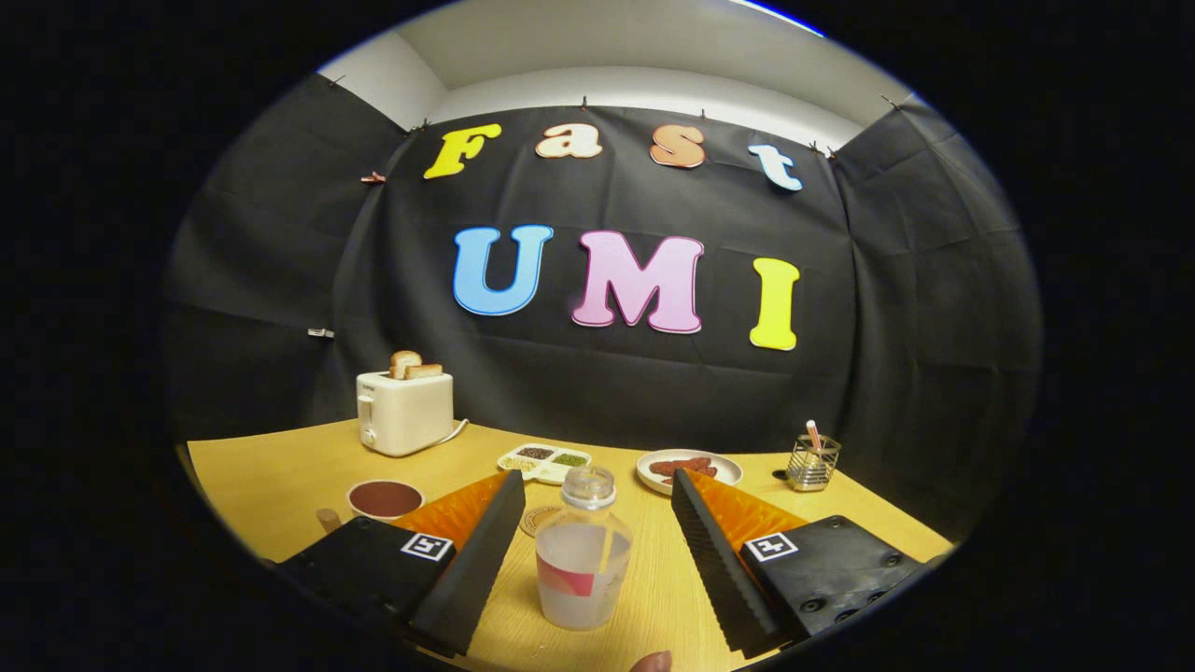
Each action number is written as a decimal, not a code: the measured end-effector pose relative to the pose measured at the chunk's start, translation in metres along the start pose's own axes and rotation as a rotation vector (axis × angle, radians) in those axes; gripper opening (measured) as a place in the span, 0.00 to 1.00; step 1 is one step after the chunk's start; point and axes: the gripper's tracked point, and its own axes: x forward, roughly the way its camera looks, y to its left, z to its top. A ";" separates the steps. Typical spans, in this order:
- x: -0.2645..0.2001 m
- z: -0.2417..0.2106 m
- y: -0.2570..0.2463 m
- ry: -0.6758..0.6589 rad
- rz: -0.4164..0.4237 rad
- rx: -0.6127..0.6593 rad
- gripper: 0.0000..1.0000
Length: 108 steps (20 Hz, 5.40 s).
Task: Take the bottle from table, then pour the juice into the cup, finally place the bottle on the coaster
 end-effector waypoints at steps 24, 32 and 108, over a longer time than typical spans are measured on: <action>0.030 0.008 0.003 0.184 -0.184 -0.165 0.70; 0.026 0.043 0.014 0.241 -0.173 -0.538 0.70; 0.067 -0.024 0.088 -0.017 0.269 -1.946 0.70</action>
